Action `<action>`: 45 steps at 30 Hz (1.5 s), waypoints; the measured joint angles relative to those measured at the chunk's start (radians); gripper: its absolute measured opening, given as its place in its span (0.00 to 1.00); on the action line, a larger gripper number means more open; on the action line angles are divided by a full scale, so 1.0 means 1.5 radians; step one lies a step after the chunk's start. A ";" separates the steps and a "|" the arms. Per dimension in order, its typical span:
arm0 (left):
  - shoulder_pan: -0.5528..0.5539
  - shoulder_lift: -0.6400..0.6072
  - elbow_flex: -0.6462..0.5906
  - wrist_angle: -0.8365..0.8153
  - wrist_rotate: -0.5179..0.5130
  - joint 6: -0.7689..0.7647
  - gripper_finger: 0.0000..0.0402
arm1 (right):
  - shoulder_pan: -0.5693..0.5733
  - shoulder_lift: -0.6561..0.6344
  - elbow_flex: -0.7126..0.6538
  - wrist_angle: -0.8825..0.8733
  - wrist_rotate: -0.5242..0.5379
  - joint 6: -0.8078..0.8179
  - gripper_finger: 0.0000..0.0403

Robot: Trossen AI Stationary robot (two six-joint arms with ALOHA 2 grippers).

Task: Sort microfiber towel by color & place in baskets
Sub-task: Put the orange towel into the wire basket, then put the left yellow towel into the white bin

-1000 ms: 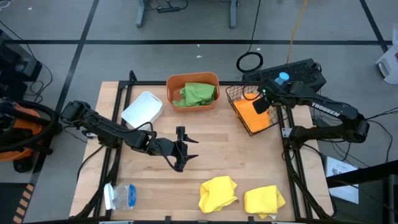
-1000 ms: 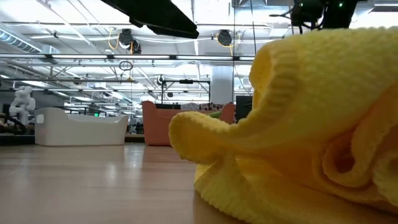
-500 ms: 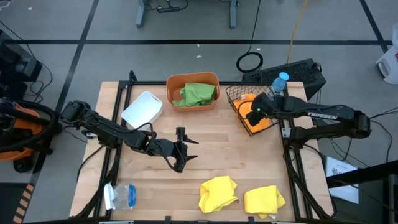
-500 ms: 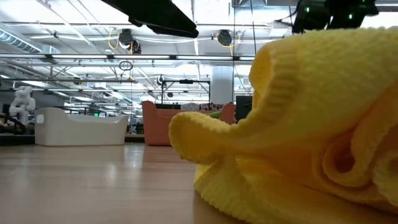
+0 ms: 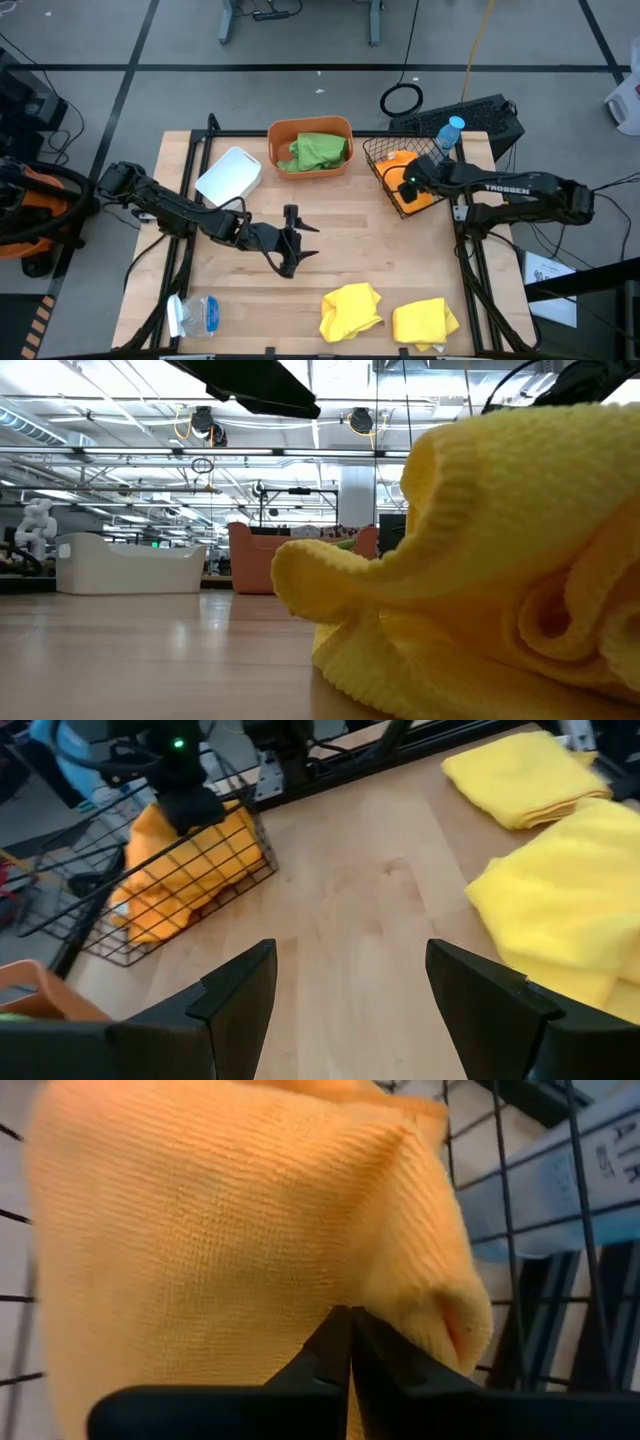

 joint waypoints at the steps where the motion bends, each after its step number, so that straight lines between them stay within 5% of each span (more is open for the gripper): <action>1: 0.000 0.000 0.000 0.000 0.008 0.000 0.65 | -0.004 0.000 -0.004 0.000 0.000 -0.001 0.01; 13: 0.000 0.000 0.000 -0.001 0.029 -0.001 0.65 | -0.009 -0.003 0.021 0.024 -0.004 -0.027 0.02; 22: 0.000 0.000 0.000 -0.003 0.029 -0.001 0.65 | 0.024 -0.006 0.126 -0.088 -0.022 -0.024 0.02; 32: -0.005 0.000 0.000 0.019 0.040 -0.013 0.65 | 0.205 -0.072 0.259 -0.068 0.018 -0.012 0.02; 45: -0.120 0.005 0.001 0.088 0.040 -0.038 0.65 | 0.525 -0.009 0.184 0.233 0.097 -0.044 0.02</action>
